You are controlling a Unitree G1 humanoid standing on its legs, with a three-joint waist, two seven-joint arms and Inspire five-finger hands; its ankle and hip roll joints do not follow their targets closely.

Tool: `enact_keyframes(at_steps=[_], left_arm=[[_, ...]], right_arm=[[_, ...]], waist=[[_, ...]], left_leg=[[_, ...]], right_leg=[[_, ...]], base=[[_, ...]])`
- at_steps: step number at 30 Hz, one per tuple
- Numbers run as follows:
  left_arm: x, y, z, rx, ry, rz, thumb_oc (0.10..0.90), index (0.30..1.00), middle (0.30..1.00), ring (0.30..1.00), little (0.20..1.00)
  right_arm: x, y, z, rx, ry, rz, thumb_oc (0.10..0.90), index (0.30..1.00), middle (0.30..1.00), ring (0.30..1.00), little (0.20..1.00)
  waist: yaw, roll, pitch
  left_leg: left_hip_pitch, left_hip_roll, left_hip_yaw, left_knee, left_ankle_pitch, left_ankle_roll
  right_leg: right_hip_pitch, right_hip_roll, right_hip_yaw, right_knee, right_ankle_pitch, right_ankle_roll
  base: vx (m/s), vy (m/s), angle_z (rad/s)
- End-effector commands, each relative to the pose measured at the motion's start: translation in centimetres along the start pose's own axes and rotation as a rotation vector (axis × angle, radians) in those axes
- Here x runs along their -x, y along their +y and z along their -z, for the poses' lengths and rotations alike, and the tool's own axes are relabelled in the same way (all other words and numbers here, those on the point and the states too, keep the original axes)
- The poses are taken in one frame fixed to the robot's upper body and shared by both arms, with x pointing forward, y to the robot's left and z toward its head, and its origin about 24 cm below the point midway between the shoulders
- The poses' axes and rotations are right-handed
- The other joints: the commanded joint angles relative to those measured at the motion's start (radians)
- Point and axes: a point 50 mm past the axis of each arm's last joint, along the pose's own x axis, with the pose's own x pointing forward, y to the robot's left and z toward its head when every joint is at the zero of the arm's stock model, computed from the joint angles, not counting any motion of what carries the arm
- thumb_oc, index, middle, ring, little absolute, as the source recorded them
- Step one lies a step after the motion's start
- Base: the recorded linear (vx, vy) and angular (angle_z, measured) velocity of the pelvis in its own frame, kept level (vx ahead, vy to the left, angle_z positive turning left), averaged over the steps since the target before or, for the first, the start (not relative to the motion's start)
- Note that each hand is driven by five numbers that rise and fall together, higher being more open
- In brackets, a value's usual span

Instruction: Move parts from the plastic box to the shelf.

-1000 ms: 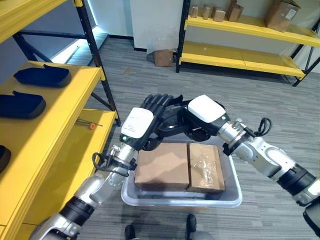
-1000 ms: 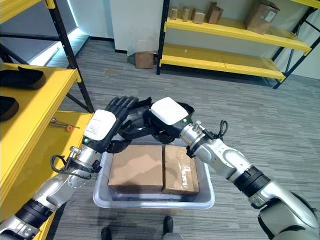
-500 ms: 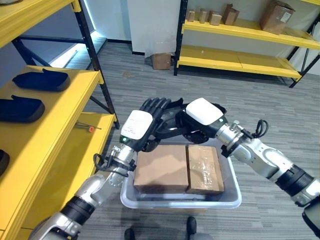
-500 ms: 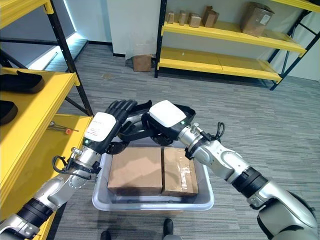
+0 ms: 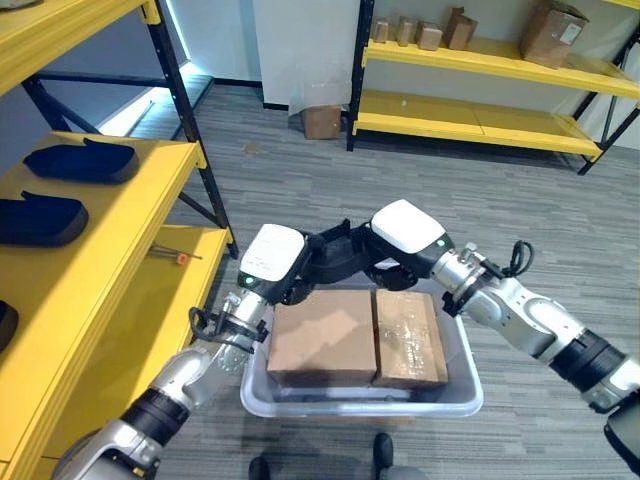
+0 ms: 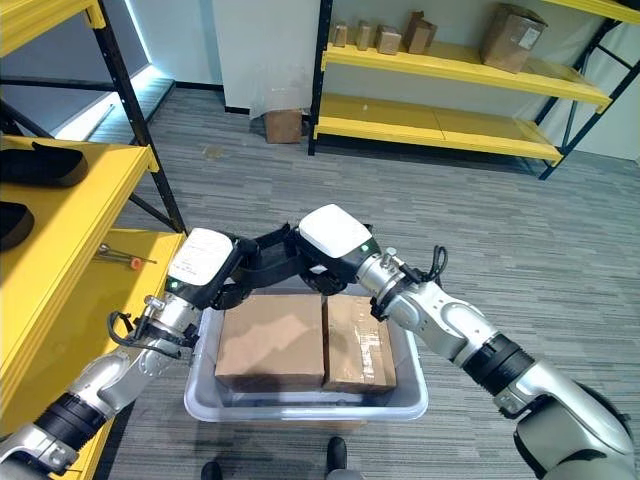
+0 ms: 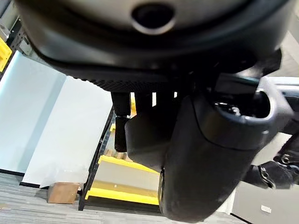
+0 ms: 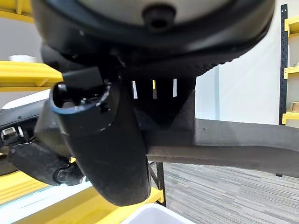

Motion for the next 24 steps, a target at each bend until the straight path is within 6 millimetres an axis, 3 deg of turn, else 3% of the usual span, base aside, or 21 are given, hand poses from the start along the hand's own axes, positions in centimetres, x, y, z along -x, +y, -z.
enact_keyframes(at_steps=[1, 15, 17, 24], left_arm=[[-3.5, 2.8, -2.2, 0.029, -0.139, -0.179, 0.4, 0.3, 0.3, 0.3, 0.3], [-3.1, 2.5, -1.8, 0.047, -0.106, -0.177, 0.4, 0.3, 0.3, 0.3, 0.3], [-2.9, 2.4, -1.7, 0.052, -0.095, -0.174, 0.4, 0.3, 0.3, 0.3, 0.3], [-1.4, 2.2, -0.2, 0.047, -0.018, -0.16, 0.4, 0.3, 0.3, 0.3, 0.3]], right_arm=[[-3.8, -8.5, -2.2, 0.053, -0.145, 0.359, 0.4, 0.3, 0.3, 0.3, 0.3], [-3.6, -8.1, -2.0, 0.015, -0.124, 0.374, 0.408, 0.311, 0.311, 0.311, 0.311], [-3.5, -7.9, -1.9, -0.016, -0.114, 0.377, 0.9, 1.0, 1.0, 1.0, 1.0], [-1.9, -7.4, -1.3, -0.172, -0.065, 0.446, 0.9, 1.0, 1.0, 1.0, 1.0]], waist=[[-0.002, -0.002, -0.043], [-0.004, 0.007, -0.045], [-0.003, 0.009, -0.046], [-0.003, 0.016, -0.046]], left_leg=[[0.099, 0.036, 0.004, -0.007, -0.114, -0.006], [0.104, 0.032, 0.003, -0.007, -0.116, -0.003], [0.104, 0.032, 0.003, -0.007, -0.116, -0.003], [0.105, 0.03, 0.007, -0.007, -0.114, -0.003]], right_leg=[[0.093, -0.043, 0.006, 0.003, -0.069, 0.045], [0.1, -0.047, 0.007, 0.004, -0.072, 0.044], [0.1, -0.047, 0.007, 0.004, -0.072, 0.043], [0.099, -0.048, 0.007, 0.002, -0.071, 0.041]], base=[[0.0, 0.0, 0.0], [0.0, 0.0, 0.0], [0.0, 0.0, 0.0], [0.0, -0.001, 0.0]])
